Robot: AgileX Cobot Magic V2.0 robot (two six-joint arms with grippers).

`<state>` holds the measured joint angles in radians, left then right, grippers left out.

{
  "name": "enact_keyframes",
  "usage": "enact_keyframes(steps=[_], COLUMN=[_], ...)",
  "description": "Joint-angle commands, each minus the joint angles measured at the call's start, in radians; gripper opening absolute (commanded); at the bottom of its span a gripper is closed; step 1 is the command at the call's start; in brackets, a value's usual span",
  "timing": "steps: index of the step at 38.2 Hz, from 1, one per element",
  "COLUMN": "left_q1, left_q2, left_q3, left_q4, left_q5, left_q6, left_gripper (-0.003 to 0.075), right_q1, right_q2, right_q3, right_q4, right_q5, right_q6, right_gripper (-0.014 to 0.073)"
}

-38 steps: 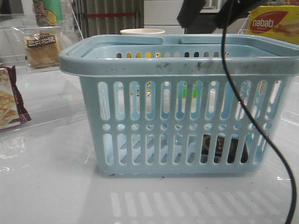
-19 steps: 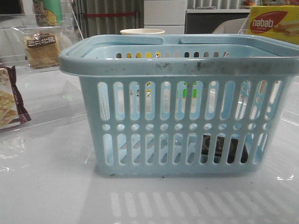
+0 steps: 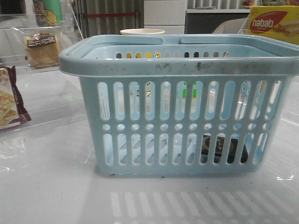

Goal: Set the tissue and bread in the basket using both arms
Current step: 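Raise the open right gripper out of the basket and withdraw, then reach the left gripper to the bagged bread roll on the shelf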

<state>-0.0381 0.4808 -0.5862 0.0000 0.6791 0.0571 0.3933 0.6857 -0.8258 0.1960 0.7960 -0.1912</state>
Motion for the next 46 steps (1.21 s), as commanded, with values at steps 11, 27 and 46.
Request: enact_keyframes(steps=[11, 27, 46], left_q1=[0.0, 0.0, -0.002], left_q2=[0.012, 0.022, 0.571], left_q3=[-0.028, -0.028, -0.385], left_q4=[0.0, -0.007, -0.011], left_q5=[-0.071, -0.104, -0.265], left_q6=[-0.008, -0.008, -0.002], left_gripper=[0.009, 0.0106, 0.056], right_q1=[0.0, 0.0, 0.0], right_q2=[-0.167, -0.192, -0.192], right_q3=[0.055, 0.071, 0.071], right_q4=[0.004, 0.004, 0.004], right_q5=[-0.013, -0.015, -0.013], right_q6=[-0.012, -0.012, -0.012], right_gripper=[0.058, 0.058, 0.058])
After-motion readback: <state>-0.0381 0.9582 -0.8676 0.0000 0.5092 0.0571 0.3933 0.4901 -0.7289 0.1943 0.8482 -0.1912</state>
